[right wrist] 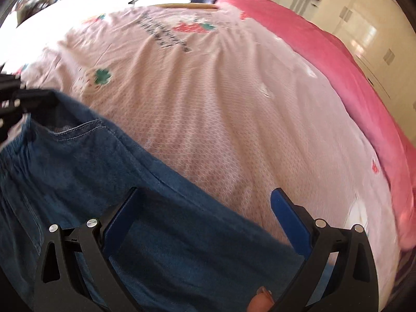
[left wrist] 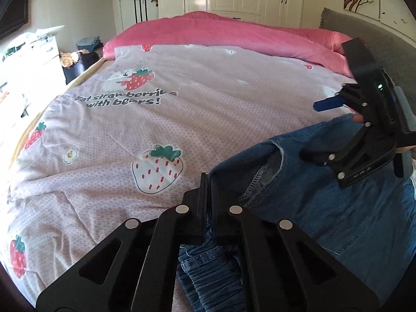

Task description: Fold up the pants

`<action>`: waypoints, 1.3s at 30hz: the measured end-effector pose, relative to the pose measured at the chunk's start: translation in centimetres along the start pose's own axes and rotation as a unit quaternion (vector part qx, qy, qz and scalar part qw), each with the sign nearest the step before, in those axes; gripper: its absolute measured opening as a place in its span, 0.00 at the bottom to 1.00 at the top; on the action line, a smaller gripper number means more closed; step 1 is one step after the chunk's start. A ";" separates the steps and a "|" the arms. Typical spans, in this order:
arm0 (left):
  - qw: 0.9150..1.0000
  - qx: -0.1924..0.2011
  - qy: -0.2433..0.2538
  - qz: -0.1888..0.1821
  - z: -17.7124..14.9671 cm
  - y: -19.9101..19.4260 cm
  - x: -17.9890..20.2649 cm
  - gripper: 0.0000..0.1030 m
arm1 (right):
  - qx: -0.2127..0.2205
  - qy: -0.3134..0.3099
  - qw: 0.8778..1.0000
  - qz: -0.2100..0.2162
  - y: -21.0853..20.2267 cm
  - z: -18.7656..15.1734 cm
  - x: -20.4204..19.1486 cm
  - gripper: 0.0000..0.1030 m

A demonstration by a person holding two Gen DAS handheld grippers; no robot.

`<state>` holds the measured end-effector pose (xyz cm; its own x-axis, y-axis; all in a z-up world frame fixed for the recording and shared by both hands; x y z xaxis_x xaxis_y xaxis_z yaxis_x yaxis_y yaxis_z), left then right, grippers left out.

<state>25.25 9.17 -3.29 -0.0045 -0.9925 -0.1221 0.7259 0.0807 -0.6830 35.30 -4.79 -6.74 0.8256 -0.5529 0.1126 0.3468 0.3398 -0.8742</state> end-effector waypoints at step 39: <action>0.995 0.069 0.068 0.011 -11.9 -15.5 3.6 0.00 | 0.128 0.100 0.978 0.130 -13.7 -14.5 -19.7 0.04</action>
<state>5.77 5.42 -1.73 -0.0738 -0.9682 -0.2391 0.8140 0.0800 -0.5753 7.81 -9.62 -3.85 0.8059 -0.5519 -0.2141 0.2587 0.6536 -0.7112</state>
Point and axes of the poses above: each gripper's, at about its wrist camera, not at the fingertips, and y roughly the way its jaws point, x to its right, z to its top, the point moved 4 cm from there along y, roughly the way its jaws point, and after that the axes turned 10 degrees about z, right-handed, at the moved point
